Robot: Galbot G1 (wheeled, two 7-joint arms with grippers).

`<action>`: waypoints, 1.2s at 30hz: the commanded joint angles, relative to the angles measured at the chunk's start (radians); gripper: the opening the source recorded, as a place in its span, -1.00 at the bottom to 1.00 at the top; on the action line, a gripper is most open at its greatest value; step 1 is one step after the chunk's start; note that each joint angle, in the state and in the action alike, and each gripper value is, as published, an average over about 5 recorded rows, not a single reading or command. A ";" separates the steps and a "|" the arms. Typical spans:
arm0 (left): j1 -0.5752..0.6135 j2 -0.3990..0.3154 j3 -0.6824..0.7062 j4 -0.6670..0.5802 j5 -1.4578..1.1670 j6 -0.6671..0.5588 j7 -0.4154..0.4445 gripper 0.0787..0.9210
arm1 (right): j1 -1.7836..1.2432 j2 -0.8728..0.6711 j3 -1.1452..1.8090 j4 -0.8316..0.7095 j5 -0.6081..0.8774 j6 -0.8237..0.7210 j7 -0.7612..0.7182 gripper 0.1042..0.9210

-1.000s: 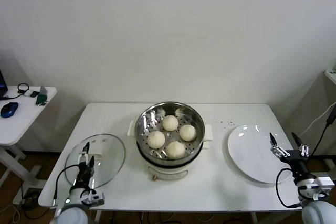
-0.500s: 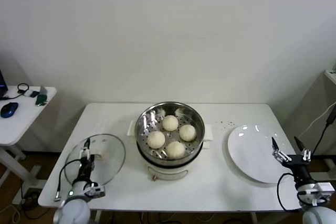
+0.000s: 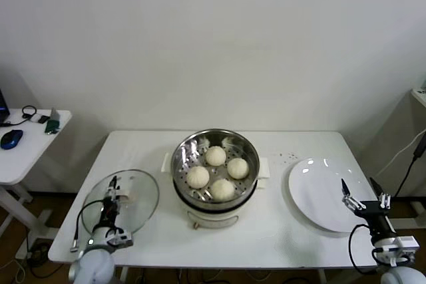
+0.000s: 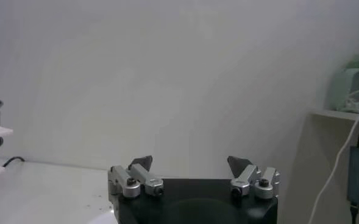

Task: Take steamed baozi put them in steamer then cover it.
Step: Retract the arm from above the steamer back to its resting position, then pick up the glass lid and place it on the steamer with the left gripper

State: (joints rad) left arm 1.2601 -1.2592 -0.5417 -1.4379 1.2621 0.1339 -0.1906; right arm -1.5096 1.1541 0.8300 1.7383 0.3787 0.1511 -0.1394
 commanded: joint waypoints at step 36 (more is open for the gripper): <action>0.255 0.204 -0.037 -0.713 -0.184 0.364 0.005 -0.84 | 0.075 -0.056 -0.038 -0.094 -0.063 0.025 -0.018 0.76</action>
State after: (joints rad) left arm 1.4568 -1.1498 -0.5871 -1.8820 1.1541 0.3487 -0.2022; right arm -1.4573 1.1088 0.8134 1.6621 0.3306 0.1759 -0.1523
